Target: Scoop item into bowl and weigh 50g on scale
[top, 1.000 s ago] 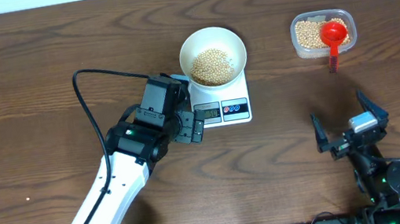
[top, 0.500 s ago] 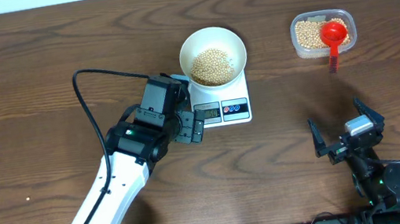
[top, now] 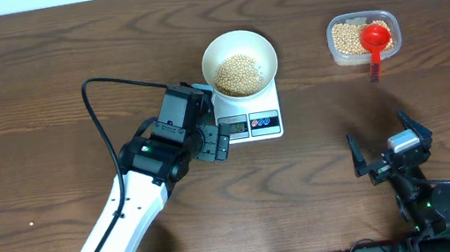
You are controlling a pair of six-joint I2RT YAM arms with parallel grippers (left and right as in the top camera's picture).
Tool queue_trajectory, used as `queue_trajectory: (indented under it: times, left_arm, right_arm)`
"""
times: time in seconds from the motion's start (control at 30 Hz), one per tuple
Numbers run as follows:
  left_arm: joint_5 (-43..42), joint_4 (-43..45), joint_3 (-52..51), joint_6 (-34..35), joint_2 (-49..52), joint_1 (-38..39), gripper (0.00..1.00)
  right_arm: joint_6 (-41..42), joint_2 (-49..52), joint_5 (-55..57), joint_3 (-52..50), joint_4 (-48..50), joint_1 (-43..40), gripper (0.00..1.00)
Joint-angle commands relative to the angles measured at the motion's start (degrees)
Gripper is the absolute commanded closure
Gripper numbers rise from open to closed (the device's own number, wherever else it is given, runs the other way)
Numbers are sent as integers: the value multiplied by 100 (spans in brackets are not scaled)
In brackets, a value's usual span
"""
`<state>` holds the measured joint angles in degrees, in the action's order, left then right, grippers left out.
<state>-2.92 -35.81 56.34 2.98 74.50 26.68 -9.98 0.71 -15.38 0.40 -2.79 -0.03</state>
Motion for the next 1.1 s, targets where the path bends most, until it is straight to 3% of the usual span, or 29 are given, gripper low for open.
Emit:
queue_trajectory:
  times: [0.0, 0.67, 1.07]
  left_arm:
    - [-13, -17, -83, 7, 11, -24, 8]
    - [-11, -15, -83, 7, -59, -149, 8]
    - [-20, -404, -90, 11, -1550, -1292, 8]
  right_arm:
    - [-39, -44, 46, -9, -35, 35, 1]
    - [-39, -44, 46, -9, -35, 35, 1]
    - [-39, -44, 48, -9, -35, 35, 1]
